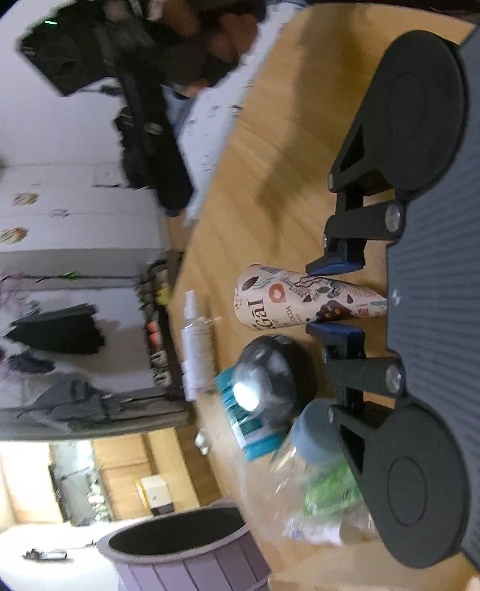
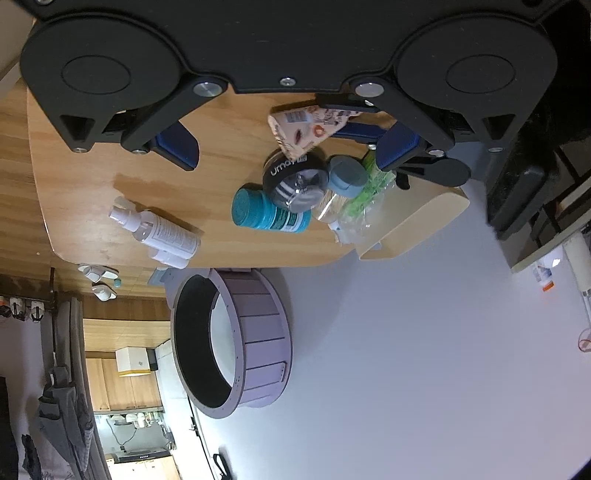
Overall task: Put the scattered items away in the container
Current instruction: 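Grasp the paper 'Gal' cone wrapper with the left gripper and lift, then lower the cone wrapper into the basket and open the left gripper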
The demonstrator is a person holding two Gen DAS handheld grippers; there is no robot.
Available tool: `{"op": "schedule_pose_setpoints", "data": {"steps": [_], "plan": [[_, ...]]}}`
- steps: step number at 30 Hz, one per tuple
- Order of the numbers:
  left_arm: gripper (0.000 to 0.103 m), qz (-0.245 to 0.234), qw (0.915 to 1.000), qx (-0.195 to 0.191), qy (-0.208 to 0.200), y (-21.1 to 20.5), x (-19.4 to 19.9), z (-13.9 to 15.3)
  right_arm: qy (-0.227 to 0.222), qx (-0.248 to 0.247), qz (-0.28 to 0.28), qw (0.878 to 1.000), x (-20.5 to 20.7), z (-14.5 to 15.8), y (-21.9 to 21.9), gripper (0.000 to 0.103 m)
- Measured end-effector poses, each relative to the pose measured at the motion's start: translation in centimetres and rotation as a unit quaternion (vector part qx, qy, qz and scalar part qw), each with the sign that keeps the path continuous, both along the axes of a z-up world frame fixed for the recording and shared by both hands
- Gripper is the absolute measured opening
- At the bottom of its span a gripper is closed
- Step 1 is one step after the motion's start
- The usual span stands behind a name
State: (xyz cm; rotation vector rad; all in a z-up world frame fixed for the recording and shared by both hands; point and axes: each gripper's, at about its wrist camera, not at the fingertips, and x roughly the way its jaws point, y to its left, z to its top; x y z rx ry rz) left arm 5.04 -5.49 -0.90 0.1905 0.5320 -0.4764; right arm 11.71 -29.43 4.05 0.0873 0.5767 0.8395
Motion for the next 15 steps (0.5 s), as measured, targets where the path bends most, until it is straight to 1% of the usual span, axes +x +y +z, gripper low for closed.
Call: {"op": "schedule_pose_setpoints", "data": {"steps": [4, 8, 12, 15], "plan": [[0.026, 0.033, 0.9984, -0.029, -0.035, 2.1, -1.5, 2.4, -0.002, 0.012, -0.009, 1.000, 0.1, 0.2, -0.2, 0.103], [0.026, 0.098, 0.9921, -0.053, -0.058, 5.1, -2.2, 4.3, -0.006, 0.020, -0.017, 1.000, 0.1, 0.3, 0.0, 0.103], [0.026, 0.178, 0.9795, -0.068, -0.067, 9.0, -2.5, 5.5, -0.012, 0.025, -0.023, 0.999, 0.2, 0.5, 0.8, 0.103], [0.026, 0.230, 0.9688, -0.055, -0.074, 11.3, -2.6, 5.8, -0.013, 0.030, -0.027, 0.999, 0.4, 0.4, 1.4, 0.103]]}}
